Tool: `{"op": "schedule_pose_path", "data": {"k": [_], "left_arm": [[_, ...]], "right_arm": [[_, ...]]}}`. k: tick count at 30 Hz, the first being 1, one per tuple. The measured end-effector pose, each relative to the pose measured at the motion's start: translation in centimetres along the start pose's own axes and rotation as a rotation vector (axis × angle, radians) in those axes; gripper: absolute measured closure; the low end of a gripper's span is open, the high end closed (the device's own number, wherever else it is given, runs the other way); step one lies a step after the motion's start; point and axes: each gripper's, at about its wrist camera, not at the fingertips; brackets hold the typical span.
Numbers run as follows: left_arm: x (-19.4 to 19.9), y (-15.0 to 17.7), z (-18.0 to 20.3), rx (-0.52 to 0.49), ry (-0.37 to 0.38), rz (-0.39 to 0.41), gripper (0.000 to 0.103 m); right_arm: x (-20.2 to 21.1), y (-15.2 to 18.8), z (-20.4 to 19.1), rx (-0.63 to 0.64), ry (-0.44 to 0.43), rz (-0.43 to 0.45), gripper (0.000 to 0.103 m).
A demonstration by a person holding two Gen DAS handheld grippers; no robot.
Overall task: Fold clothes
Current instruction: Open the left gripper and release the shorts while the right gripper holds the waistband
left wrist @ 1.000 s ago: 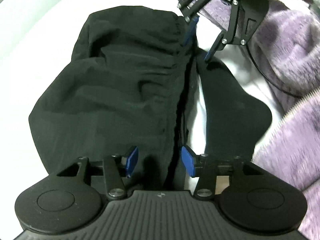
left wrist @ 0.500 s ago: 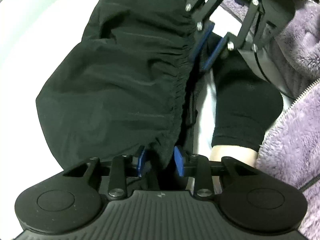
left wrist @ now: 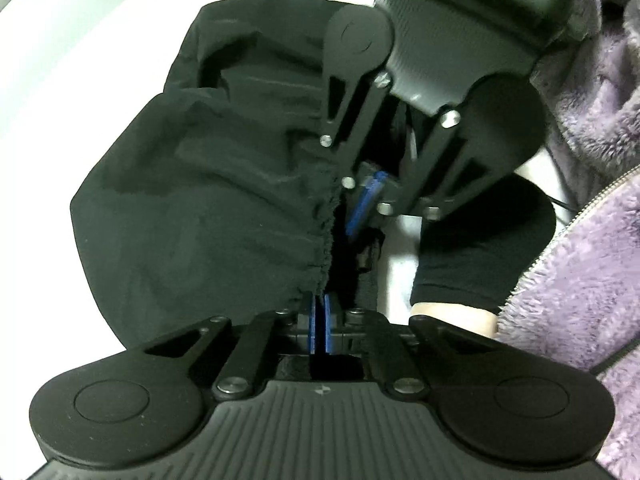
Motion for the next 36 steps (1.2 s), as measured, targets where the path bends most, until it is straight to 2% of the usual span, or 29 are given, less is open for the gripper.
{"op": "schedule_pose_path", "data": {"k": [5,8,11,14,17,20,23,26,28,34,35,36], "left_arm": [[0.1,0.4,0.2,0.006,0.000,0.011,0.101],[-0.1,0.4,0.5,-0.006,-0.002,0.008,0.101],[0.0,0.5,0.6,-0.006,-0.007,0.014,0.101],[0.3,0.5,0.5,-0.002,-0.013,0.018,0.101],[0.5,0.5,0.5,0.003,-0.018,0.021,0.101],[0.7,0.5,0.4,0.006,-0.022,0.025,0.101],[1.3,0.5,0.5,0.005,-0.016,0.030,0.101],[1.4,0.7,0.8,-0.008,-0.012,0.024,0.101],[1.2,0.7,1.1,-0.023,-0.018,0.019,0.101],[0.1,1.0,1.2,-0.057,-0.010,-0.018,0.100],[0.1,1.0,1.2,-0.067,-0.013,-0.016,0.096],[0.1,1.0,1.2,-0.078,-0.017,-0.013,0.088]], "right_arm": [[-1.1,1.2,-0.2,0.076,0.122,-0.105,0.103],[-0.5,1.8,0.0,0.053,0.147,-0.141,0.102],[1.1,2.5,0.1,0.024,0.159,-0.139,0.102],[4.0,2.1,0.3,-0.066,0.059,-0.002,0.101],[4.5,0.8,-0.6,-0.041,0.030,0.056,0.101],[2.3,0.2,-1.1,0.015,0.008,0.014,0.102],[0.4,0.3,-1.4,0.016,0.006,-0.020,0.102],[-1.4,0.3,-1.1,0.015,0.047,-0.031,0.102],[-1.9,0.5,-1.0,0.020,0.124,-0.054,0.103],[2.4,2.1,-0.9,-0.026,0.059,-0.042,0.097],[3.5,2.5,-1.1,-0.021,0.053,-0.036,0.094],[5.0,2.9,-0.6,-0.019,0.050,-0.032,0.087]]}}
Point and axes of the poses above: each gripper's, at about its wrist camera, not at the fingertips, and x roughly against the way its jaws point, z to its right, y to its underside, and after that the axes turned 2 degrees about -y, right-handed
